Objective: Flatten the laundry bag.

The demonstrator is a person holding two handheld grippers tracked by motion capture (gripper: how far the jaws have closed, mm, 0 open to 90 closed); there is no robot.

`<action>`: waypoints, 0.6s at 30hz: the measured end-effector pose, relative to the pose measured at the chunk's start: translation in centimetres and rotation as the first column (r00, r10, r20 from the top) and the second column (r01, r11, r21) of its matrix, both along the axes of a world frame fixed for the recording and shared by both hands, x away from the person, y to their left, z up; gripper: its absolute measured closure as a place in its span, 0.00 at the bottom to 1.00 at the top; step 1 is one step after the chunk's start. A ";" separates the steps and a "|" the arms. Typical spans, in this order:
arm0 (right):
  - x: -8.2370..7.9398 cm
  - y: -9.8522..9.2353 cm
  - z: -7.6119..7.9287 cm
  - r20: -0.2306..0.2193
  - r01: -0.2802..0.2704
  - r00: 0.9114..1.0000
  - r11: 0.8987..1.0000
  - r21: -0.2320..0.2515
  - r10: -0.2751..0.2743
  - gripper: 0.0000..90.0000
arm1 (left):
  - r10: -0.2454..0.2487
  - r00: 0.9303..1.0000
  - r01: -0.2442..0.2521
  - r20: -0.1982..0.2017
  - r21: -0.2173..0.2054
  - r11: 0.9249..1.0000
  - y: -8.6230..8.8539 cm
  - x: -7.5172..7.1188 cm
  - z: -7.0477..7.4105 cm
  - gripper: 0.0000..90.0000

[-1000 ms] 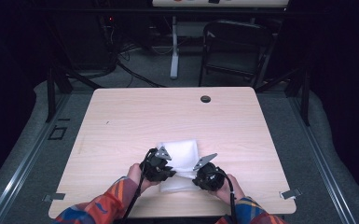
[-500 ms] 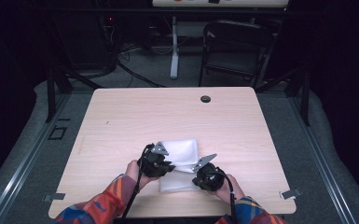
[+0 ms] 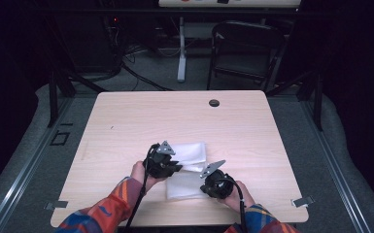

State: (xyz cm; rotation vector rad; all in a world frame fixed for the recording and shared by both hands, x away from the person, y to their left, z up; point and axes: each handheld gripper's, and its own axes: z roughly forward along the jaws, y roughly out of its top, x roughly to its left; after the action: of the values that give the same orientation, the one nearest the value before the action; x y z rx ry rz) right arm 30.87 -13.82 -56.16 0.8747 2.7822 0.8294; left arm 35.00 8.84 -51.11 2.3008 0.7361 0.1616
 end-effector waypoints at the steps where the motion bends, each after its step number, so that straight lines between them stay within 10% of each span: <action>1: 0.0 0.0 0.0 0.000 -0.001 1.000 1.000 0.002 0.001 1.00 | -0.001 1.000 0.001 -0.002 -0.002 1.000 0.0 0.1 0.0 0.89; 18: 0.1 0.0 0.1 -0.006 -0.007 1.000 1.000 -0.010 0.006 1.00 | 0.021 0.999 -0.021 0.038 -0.018 1.000 -0.4 1.7 0.7 0.89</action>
State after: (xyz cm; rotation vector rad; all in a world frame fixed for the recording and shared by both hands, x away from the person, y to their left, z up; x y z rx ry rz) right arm 30.98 -13.85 -56.07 0.8683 2.7930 0.8147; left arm 36.67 8.40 -50.41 2.2674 0.7397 0.2070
